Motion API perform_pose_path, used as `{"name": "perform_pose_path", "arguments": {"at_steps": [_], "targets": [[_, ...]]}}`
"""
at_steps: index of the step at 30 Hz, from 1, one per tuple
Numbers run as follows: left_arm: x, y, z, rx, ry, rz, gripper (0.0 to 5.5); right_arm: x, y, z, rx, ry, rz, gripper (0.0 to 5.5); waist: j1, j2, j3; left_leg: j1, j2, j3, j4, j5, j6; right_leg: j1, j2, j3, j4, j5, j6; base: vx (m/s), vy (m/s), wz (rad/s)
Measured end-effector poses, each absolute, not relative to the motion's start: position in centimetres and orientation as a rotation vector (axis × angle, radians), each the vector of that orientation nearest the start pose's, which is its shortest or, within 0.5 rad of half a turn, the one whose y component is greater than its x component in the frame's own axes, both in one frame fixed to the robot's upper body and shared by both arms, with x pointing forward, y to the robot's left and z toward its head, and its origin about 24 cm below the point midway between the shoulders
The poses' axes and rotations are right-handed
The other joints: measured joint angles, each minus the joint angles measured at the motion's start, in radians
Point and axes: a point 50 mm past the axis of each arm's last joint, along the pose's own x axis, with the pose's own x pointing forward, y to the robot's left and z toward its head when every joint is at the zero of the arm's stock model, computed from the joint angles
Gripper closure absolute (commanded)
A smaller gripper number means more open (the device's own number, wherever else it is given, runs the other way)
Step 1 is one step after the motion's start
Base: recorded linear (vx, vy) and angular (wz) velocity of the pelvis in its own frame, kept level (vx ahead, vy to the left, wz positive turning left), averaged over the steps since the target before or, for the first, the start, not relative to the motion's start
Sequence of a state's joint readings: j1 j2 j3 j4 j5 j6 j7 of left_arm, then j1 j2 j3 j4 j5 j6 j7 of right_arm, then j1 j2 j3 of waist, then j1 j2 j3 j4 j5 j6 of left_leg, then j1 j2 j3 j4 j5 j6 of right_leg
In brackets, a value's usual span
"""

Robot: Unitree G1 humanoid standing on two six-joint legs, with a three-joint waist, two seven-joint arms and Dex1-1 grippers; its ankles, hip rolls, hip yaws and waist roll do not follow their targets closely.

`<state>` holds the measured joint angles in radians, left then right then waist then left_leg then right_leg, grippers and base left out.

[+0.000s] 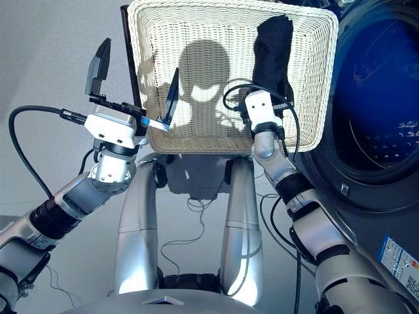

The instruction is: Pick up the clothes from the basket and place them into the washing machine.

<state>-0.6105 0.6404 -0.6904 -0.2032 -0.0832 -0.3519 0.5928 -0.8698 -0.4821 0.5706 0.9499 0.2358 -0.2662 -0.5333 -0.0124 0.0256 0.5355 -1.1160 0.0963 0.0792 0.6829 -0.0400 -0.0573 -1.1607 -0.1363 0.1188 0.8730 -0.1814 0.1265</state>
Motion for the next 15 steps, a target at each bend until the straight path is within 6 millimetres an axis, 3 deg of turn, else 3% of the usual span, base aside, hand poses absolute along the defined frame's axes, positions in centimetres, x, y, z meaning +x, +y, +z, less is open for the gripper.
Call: {"name": "perform_pose_path", "arguments": {"at_steps": [7, 15], "targets": [[26.1, 7.9, 20.7, 0.268, -0.943, -0.348, 0.00, 39.5, -20.6, 13.6, -0.573, -0.188, -0.298, 0.00, 0.016, 0.016, 0.000, -0.010, -0.003, 0.000, 0.000, 0.004, 0.003, -0.018, -0.004, 0.001, 0.014, -0.007, -0.004, 0.000, 0.000, 0.000], [26.1, 7.7, 21.2, 0.259, -0.956, -0.382, 0.00, 39.6, -20.8, 13.9, -0.487, -0.186, -0.290, 0.00, 0.015, 0.027, -0.001, -0.019, -0.009, -0.002, 0.005, 0.007, -0.010, -0.043, -0.010, 0.005, 0.053, -0.018, -0.013, 0.000, 0.000, 0.000]]}}
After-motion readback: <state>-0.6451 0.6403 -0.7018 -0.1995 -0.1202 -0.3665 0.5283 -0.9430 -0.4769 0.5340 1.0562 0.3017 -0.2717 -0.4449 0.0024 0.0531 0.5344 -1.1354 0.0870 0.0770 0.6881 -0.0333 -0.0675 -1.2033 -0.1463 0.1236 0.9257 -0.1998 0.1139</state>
